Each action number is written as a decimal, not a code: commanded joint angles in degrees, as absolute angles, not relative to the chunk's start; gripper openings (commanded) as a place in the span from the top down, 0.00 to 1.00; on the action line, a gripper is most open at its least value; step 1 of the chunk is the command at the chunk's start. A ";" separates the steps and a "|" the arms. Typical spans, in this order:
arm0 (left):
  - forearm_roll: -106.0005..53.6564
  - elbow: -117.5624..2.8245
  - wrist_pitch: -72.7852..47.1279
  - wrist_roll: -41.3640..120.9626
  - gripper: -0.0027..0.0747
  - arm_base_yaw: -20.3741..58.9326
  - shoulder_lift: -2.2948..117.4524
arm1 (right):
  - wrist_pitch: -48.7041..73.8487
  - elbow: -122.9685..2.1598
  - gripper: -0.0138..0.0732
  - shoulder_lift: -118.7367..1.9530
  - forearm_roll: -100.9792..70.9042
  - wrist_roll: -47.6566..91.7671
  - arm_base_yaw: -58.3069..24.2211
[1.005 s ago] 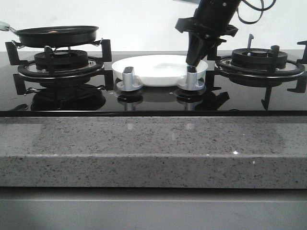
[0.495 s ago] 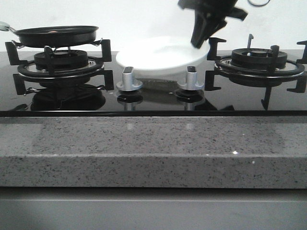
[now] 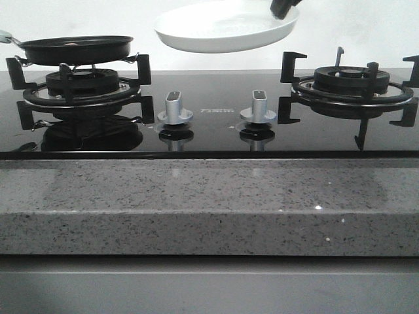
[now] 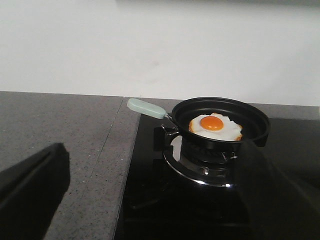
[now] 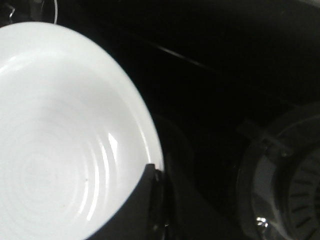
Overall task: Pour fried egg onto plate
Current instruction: 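Lift the white plate with the right gripper and hold it near the pan, then grasp the black frying pan's pale green handle with the left gripper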
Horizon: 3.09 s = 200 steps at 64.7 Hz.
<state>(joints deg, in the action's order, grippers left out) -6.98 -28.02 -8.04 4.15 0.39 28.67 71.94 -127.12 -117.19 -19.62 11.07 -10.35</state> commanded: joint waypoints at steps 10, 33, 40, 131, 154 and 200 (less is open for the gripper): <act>-7.00 -30.10 -3.01 3.75 0.11 0.38 29.23 | 70.85 -113.51 0.91 -105.52 -22.38 14.36 -12.64; -7.00 -30.10 -3.01 3.75 0.11 0.38 29.23 | 57.68 -93.24 0.91 -97.47 -25.12 16.20 -14.05; -7.00 -30.10 -2.89 3.75 0.11 0.38 29.23 | 56.77 -92.72 0.91 -97.33 -25.24 16.20 -14.05; -84.48 -73.04 -53.37 32.17 0.11 -22.92 91.54 | 58.19 -92.72 0.91 -97.61 -25.24 16.20 -14.05; -86.30 -82.50 -53.69 31.93 0.11 -22.68 102.39 | 58.19 -92.72 0.91 -97.61 -25.24 16.20 -14.05; -88.65 -86.21 -52.65 31.35 0.46 -19.00 109.26 | 58.19 -92.72 0.91 -97.61 -25.24 16.20 -14.05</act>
<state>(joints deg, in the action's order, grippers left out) -84.76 -84.18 -51.03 31.64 -19.10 112.22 59.53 -91.28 -100.74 -23.02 15.67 -14.12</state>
